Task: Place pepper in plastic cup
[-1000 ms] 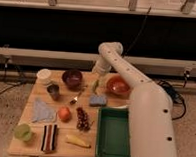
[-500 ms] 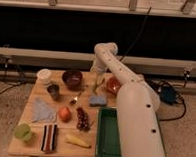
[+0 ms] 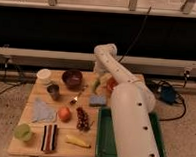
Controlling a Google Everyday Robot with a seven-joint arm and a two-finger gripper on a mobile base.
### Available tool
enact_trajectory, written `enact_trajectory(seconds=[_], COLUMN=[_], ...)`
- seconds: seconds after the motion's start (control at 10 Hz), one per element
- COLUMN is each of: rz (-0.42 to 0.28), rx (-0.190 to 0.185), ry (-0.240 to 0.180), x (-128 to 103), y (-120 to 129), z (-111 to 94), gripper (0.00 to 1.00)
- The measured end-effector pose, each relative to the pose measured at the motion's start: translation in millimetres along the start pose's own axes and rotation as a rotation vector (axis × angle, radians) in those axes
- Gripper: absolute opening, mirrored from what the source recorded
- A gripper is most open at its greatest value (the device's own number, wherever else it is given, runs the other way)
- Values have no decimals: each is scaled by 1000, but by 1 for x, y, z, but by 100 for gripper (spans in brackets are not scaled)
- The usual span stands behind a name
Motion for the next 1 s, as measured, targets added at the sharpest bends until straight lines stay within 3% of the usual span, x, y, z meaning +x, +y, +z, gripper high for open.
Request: enact_trajectory(seconds=[0.5,0.7,1.0], rz=[-22,-34,-51], rx=[-45,-57,-71], ry=[22,15,9], x=[9,7,3], y=[7,9,11], z=[11,12,14], gripper=[63,48,16])
